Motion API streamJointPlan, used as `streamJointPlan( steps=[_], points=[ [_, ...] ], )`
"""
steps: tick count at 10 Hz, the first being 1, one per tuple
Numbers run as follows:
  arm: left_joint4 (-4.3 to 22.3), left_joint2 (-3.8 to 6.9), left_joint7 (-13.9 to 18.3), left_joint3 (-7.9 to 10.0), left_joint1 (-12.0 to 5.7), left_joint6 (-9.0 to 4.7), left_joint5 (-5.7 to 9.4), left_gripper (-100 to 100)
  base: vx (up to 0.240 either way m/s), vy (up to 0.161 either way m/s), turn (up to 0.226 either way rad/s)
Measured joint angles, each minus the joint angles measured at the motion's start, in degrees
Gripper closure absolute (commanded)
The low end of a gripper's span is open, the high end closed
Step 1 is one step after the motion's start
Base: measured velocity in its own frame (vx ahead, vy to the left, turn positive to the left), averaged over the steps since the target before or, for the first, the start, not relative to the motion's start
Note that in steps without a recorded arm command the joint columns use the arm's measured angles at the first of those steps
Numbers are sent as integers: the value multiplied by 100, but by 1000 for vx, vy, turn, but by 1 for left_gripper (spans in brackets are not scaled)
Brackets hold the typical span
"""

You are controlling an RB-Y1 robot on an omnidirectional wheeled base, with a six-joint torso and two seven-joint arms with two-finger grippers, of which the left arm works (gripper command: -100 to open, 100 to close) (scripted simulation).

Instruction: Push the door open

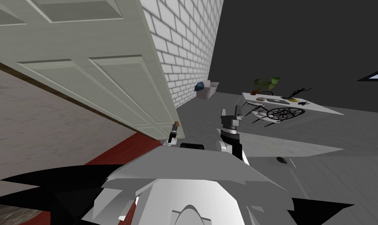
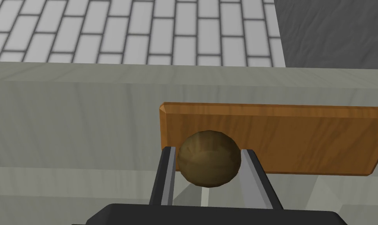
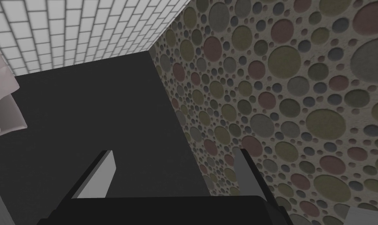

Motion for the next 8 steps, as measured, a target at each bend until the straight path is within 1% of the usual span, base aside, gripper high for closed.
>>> streamJointPlan(
  steps=[3,5,6,7,8],
  points=[
    [13,-7,-4,-8,15,12,-5,100,-7,0,1],
    [40,-18,-15,15,39,27,11,100,157,-45,49],
    [17,-26,-37,46,81,51,28,100,171,-66,46],
    [-29,-7,-43,88,100,80,54,100,178,-62,53],
    [67,16,-48,153,28,46,94,100,236,-49,68]
  ],
)
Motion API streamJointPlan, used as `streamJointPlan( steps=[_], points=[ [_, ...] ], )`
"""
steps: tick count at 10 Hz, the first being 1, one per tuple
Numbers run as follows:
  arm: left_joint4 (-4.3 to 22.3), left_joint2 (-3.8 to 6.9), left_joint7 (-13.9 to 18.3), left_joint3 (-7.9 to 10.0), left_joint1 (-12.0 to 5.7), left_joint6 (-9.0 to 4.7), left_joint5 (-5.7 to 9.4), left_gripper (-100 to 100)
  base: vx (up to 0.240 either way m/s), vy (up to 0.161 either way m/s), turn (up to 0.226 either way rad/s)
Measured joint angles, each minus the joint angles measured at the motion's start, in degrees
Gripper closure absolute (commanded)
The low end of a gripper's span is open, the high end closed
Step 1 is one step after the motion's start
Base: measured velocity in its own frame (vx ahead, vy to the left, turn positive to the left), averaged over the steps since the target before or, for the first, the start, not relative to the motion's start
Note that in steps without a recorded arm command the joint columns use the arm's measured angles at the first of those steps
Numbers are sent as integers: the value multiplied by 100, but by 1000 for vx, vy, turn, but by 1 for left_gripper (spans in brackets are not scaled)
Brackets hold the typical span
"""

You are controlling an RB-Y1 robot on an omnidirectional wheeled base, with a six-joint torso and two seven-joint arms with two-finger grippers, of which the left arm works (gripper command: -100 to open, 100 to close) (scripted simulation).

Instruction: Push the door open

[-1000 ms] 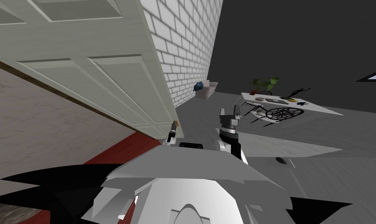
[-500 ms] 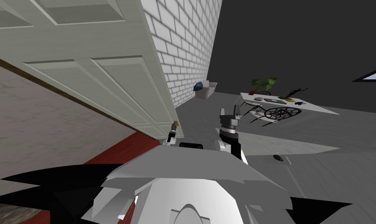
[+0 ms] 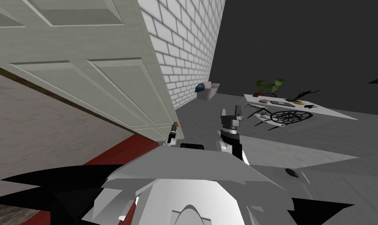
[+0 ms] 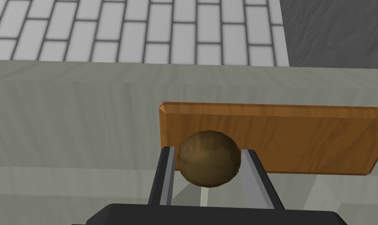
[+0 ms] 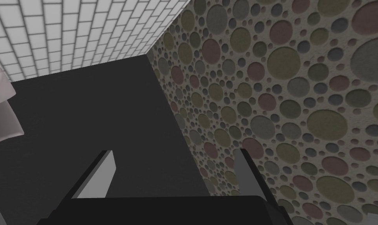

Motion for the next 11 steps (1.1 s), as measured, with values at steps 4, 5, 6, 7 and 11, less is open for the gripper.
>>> streamJointPlan(
  steps=[4,5,6,7,11],
  points=[
    [-114,27,-102,277,-8,112,158,100,204,-62,65],
    [-196,23,-120,335,28,168,193,100,114,-47,31],
    [-133,31,-141,385,-27,146,219,100,143,-68,58],
    [11,38,-161,448,-98,84,253,100,166,-69,57],
    [33,61,-188,587,-54,88,336,100,144,-35,47]
  ],
)
